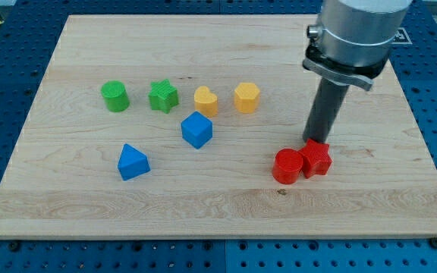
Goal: Push the red blocks towards the blue triangle
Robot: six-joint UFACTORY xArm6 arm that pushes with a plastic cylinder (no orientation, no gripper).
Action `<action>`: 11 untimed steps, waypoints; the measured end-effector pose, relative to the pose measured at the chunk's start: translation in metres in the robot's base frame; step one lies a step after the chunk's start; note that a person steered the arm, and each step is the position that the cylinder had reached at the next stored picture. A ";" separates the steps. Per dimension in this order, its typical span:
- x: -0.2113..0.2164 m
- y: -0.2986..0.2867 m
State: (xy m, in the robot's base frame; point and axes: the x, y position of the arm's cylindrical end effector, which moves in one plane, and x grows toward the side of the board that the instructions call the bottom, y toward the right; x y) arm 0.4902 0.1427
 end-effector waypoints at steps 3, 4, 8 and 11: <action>0.017 0.029; 0.027 0.018; 0.040 -0.034; 0.040 -0.049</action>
State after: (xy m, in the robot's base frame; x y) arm 0.5302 0.0935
